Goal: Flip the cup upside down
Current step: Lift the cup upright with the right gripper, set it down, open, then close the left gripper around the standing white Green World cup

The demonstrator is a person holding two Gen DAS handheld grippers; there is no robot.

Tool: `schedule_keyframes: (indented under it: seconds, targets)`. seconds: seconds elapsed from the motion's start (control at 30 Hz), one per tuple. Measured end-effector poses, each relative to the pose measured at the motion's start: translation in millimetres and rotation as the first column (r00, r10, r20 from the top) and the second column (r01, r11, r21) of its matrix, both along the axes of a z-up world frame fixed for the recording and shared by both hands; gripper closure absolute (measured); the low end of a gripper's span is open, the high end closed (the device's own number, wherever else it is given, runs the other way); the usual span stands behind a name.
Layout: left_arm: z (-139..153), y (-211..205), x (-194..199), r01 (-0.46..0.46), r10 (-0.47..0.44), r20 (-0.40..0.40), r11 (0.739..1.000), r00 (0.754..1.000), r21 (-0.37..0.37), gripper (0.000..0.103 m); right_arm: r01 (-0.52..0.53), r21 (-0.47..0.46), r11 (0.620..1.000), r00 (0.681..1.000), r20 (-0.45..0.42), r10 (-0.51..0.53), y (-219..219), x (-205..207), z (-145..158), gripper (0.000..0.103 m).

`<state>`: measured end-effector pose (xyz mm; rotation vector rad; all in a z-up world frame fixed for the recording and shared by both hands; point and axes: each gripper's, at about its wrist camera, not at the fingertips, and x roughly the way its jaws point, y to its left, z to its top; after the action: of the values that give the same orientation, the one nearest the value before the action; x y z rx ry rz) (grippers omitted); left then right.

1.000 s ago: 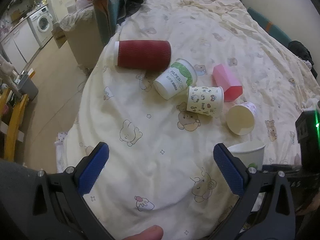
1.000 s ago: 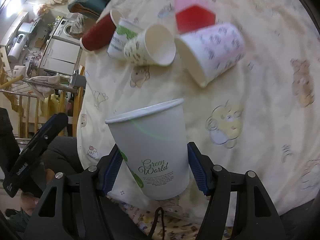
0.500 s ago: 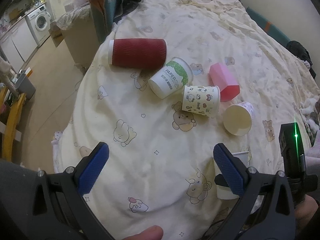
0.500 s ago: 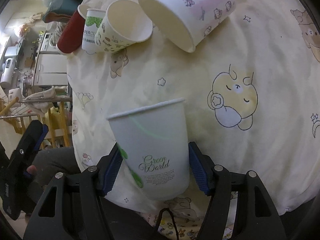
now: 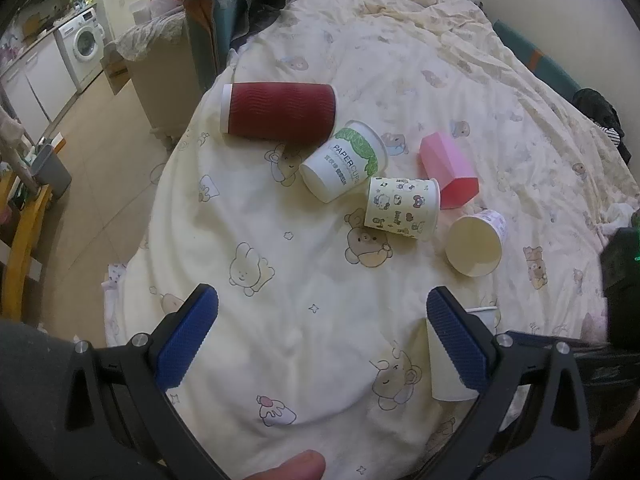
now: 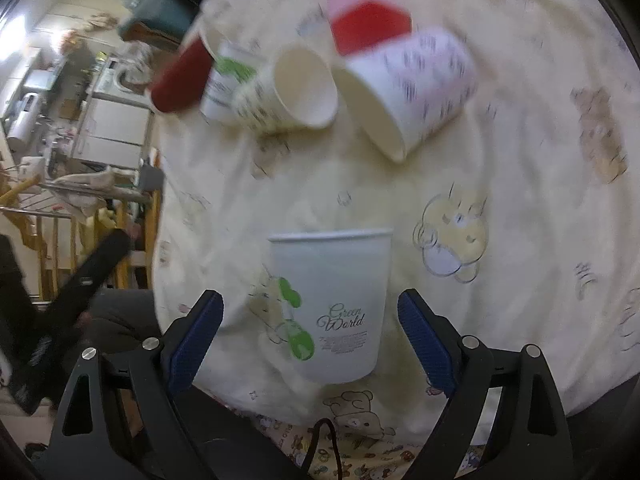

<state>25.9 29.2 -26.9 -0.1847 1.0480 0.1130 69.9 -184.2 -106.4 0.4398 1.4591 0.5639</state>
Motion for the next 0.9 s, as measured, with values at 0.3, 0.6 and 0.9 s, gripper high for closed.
schedule_keyframes:
  seconds: [0.3,0.6,0.9]
  targets:
    - [0,-10,0,0.022,-0.022,0.004,1.0,1.0,0.016,0.0,0.082,-0.075,0.994,0.972,0.227,-0.063,-44,-7,49,0.011]
    - [-1,-34,5,0.091,-0.089,-0.045,0.995,0.995,0.051,0.0,0.185,-0.024,0.982,0.947,0.271,-0.172,-87,-11,50,0.011]
    - [-25,-63,-7,0.064,-0.069,-0.146,0.997,0.987,-0.039,0.0,0.235,0.004,0.972,0.941,0.251,-0.228,-104,-11,46,0.011]
